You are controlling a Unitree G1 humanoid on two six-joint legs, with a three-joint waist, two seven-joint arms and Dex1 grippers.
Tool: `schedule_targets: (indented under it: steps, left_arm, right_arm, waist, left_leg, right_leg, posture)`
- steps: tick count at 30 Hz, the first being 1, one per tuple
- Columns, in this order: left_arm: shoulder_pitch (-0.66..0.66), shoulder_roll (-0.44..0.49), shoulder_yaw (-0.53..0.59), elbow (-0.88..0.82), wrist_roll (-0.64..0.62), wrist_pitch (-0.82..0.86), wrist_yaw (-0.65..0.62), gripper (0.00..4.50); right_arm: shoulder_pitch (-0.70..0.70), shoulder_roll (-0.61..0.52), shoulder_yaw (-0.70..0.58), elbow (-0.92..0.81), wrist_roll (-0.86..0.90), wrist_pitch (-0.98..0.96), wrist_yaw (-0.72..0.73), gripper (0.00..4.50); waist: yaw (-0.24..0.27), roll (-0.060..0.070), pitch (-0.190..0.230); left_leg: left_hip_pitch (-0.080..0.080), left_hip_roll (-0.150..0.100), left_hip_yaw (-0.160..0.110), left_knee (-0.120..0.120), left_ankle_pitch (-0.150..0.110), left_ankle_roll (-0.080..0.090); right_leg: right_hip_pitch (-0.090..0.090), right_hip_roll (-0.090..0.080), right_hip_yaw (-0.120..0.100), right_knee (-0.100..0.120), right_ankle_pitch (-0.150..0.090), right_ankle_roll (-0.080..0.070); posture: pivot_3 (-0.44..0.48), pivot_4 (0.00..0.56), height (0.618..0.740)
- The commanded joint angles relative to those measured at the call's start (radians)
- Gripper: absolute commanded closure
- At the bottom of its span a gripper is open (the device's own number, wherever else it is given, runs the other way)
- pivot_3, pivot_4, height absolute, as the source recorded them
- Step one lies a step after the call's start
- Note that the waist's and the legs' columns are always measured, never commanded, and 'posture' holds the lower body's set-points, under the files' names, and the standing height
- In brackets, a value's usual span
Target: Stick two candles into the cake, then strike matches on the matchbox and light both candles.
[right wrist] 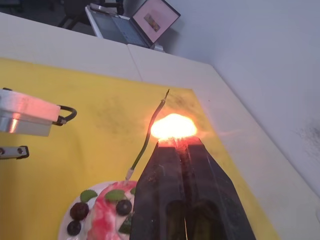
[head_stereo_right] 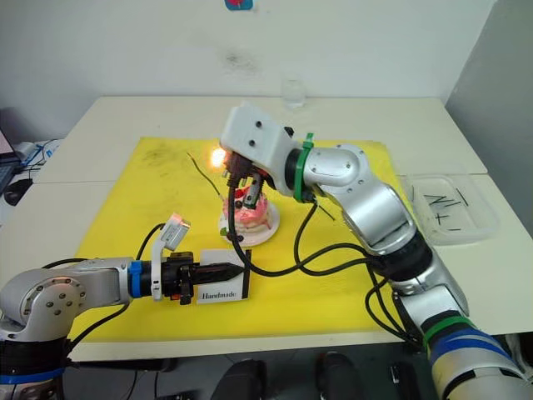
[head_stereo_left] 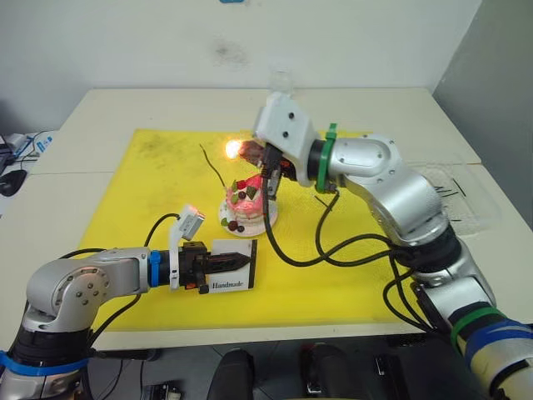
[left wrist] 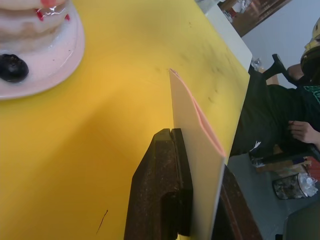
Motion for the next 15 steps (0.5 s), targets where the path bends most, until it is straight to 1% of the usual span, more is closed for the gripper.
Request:
schedule_targets:
  steps: [1,7,15]
  left_arm:
    - [-0.001,0.002,0.006,-0.026,-0.002,-0.019,-0.008,4.5]
    - [0.0,-0.002,0.0,-0.024,0.004,-0.031,-0.006,4.5]
    - [0.002,-0.004,-0.002,-0.024,0.008,-0.037,-0.005,4.5]
  right_arm:
    - [-0.037,0.041,0.014,0.062,-0.049,-0.098,-0.012,4.46]
    - [-0.058,0.106,0.028,0.186,-0.107,-0.207,-0.008,4.46]
    - [-0.059,0.134,0.02,0.245,-0.139,-0.269,0.012,4.46]
  waist:
    - [0.0,0.0,0.0]
    - [0.0,0.0,0.0]
    - [0.0,0.0,0.0]
  left_leg:
    - [0.0,0.0,0.0,0.0,0.0,0.0]
    - [0.0,0.0,0.0,0.0,0.0,0.0]
    - [0.0,0.0,0.0,0.0,0.0,0.0]
  right_leg:
    - [0.0,0.0,0.0,0.0,0.0,0.0]
    - [0.0,0.0,0.0,0.0,0.0,0.0]
    - [0.0,0.0,0.0,0.001,0.0,0.0]
  posture:
    - [0.0,0.15,0.74]
    - [0.0,0.15,0.74]
    - [0.0,0.15,0.74]
